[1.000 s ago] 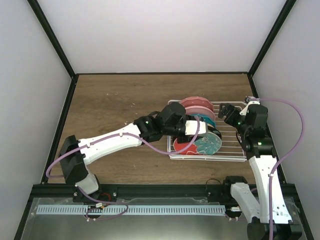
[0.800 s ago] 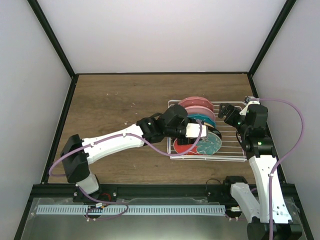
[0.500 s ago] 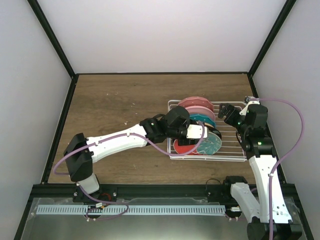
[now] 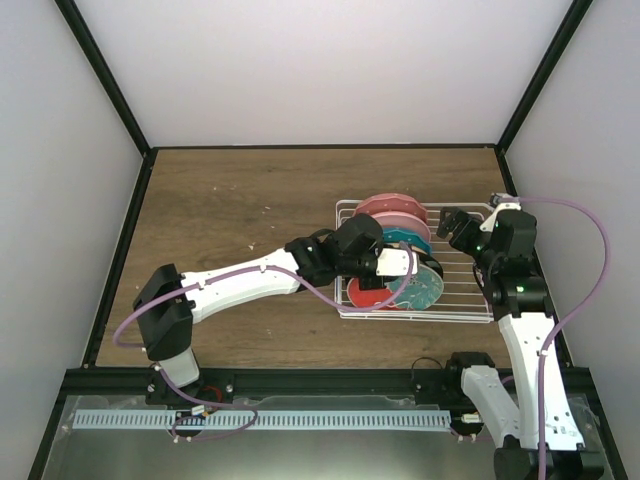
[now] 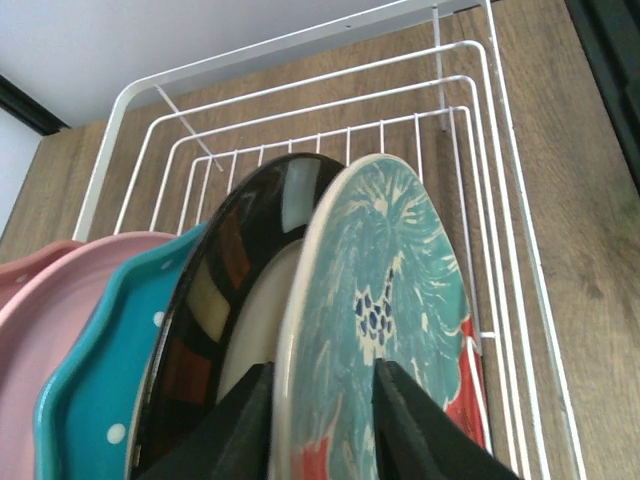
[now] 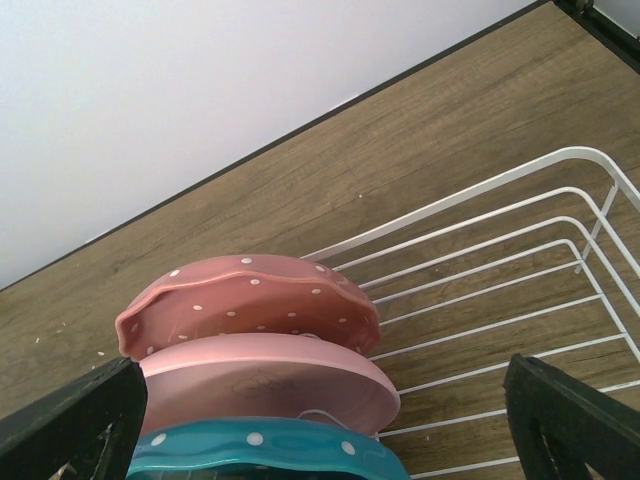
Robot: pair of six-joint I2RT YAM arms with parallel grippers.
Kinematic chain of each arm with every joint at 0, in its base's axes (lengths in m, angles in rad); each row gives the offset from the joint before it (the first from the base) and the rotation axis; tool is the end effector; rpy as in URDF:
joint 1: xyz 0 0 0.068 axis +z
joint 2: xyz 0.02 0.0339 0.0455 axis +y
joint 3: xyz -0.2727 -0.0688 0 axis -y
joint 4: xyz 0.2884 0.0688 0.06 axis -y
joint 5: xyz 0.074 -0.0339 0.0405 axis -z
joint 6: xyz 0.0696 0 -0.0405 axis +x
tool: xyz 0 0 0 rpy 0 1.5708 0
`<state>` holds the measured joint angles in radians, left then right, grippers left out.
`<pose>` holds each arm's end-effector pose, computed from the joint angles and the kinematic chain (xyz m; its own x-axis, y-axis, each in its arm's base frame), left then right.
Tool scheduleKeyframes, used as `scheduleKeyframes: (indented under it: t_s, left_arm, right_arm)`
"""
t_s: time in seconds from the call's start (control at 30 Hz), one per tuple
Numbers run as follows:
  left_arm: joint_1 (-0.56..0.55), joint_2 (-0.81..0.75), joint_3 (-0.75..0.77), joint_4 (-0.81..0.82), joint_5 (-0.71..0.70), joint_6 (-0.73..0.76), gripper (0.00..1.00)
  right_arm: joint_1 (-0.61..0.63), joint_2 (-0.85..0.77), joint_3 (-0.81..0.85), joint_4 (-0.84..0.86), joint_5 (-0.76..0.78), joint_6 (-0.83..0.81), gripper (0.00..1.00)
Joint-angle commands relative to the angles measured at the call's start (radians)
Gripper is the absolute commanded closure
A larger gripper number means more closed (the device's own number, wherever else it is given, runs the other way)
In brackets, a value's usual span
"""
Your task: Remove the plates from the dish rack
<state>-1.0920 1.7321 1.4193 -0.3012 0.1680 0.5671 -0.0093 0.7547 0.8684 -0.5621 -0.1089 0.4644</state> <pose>0.2077 -0.4254 0.2688 0.2800 0.6102 -0.7412 0.9338 0.0061 0.3578 0.2302 0.0054 0.3306 -0.4273 0.4492 -0.7846 0.1149 0.8878 0.4457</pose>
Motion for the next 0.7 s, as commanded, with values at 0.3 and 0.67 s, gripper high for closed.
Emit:
scheduleKeyframes:
  t_s: [0.3, 0.67]
  left_arm:
    - [-0.026, 0.053, -0.017, -0.067, -0.031, -0.009, 0.93]
    - [-0.037, 0.049, 0.003, -0.079, -0.078, -0.011, 0.96]
  right_arm:
    - [0.011, -0.046, 0.026, -0.041, 0.021, 0.002, 0.0]
    - [0.011, -0.091, 0.02, -0.071, 0.036, 0.012, 0.0]
